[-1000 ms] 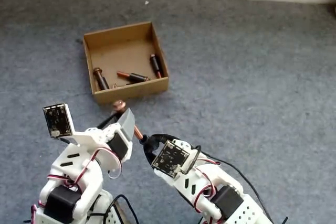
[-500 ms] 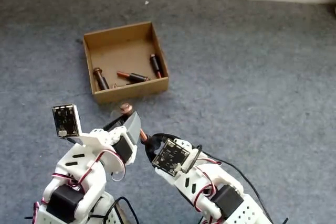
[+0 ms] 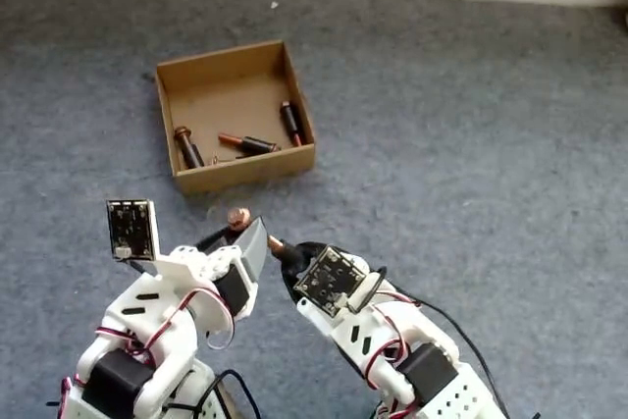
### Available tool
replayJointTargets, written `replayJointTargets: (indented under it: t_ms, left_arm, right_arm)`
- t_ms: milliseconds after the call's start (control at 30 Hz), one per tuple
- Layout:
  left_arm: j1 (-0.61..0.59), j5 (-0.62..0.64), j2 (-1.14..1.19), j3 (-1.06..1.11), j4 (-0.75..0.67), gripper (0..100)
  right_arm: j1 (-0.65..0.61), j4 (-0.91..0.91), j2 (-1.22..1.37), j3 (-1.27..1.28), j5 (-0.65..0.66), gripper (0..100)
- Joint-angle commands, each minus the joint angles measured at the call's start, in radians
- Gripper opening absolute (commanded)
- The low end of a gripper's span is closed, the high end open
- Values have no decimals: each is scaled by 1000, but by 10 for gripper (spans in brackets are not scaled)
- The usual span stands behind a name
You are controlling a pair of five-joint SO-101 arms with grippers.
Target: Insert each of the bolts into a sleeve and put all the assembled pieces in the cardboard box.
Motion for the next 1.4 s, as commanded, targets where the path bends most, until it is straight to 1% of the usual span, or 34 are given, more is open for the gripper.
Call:
replayJointTargets:
  t_ms: [0, 100, 233, 300, 367, 433, 500, 700, 833, 933, 1033, 1133, 1200, 1267, 1367]
  left_arm:
    - [15, -66, 5, -13, 43, 8]
    - [19, -109, 7, -12, 46, 8]
    - [97, -114, 7, 27, 44, 13]
    - [110, -110, 7, 36, 44, 56]
    - [108, -106, 5, 39, 44, 133]
    - [81, -106, 5, 38, 51, 201]
    - [50, -91, 5, 36, 44, 230]
    - [42, -84, 5, 33, 43, 231]
    - [35, -84, 5, 5, 51, 231]
    - [28, -81, 5, -44, 54, 231]
    - [-50, -86, 5, -71, 71, 231]
    - [-189, -86, 7, -79, 71, 231]
    - [-262, -86, 13, -76, 72, 231]
    - [-298, -127, 15, -68, 80, 231]
    - [-320, -198, 16, -67, 110, 230]
  right_arm:
    - [41, -8, -18, 10, -18, 5]
    - [41, -8, -18, 10, -18, 5]
    - [38, -8, -18, 10, -20, 5]
    - [36, -8, -19, 10, -20, 5]
    - [36, -8, -19, 10, -20, 5]
    - [35, -22, -19, -1, -20, 5]
    - [35, -61, -19, -13, -20, 5]
    - [27, -160, -19, -22, -20, 5]
    - [-12, -162, -19, -16, -20, 5]
    - [-8, -162, -19, -16, -20, 5]
    - [-7, -159, -15, -10, -18, 5]
    - [-7, -122, -18, 8, -18, 5]
    - [-7, -108, -18, 13, -18, 5]
    - [15, -110, -18, 18, -18, 5]
    - [68, -110, -18, 18, -18, 5]
